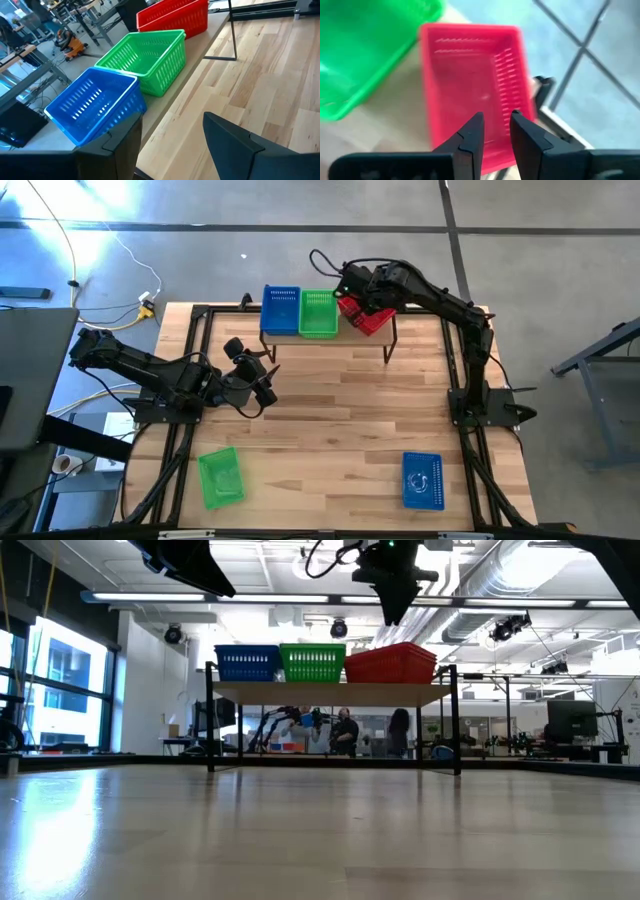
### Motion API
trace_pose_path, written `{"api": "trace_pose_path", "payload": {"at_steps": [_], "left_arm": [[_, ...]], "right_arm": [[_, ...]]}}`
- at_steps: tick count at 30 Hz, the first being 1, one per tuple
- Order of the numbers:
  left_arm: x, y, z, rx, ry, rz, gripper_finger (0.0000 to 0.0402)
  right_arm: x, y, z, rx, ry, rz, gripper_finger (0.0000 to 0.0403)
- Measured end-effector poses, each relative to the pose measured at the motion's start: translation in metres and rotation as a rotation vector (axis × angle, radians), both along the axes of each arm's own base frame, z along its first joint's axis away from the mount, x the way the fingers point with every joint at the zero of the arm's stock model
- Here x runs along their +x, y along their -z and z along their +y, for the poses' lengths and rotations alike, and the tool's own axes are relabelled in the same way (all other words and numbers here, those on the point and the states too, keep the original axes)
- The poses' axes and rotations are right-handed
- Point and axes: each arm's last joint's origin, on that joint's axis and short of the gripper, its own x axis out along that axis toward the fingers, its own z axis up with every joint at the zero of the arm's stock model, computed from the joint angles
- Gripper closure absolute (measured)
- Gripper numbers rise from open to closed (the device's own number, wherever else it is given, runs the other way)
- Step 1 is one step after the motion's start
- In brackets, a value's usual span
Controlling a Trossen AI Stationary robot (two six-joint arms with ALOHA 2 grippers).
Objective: Stack baskets on shelf by color
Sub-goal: Stack the red bin on top of the red bin on the shelf
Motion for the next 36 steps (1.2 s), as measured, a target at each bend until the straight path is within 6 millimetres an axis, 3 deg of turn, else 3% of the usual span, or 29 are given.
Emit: {"api": "trace_pose_path", "payload": {"at_steps": [13, 22, 31, 36], "left_arm": [[0.0, 0.0, 0.0, 0.002, -0.003, 0.0, 0.0202], [0.0, 0.0, 0.0, 0.003, -0.003, 0.0, 0.0202], [0.0, 0.0, 0.0, 0.002, -0.003, 0.0, 0.0202], [0.0, 0.0, 0.0, 0.002, -0.003, 0.0, 0.0202]], "right_arm": [[-0.032, 0.0, -0.057, -0.003, 0.146, 0.024, 0.0325], [-0.056, 0.002, -0.089, 0.119, 0.208, -0.039, 0.0325], [-0.068, 0.004, -0.105, 0.134, 0.26, -0.046, 0.0325], [-0.066, 0.025, -0.1, 0.173, 0.244, 0.052, 0.0325]]}}
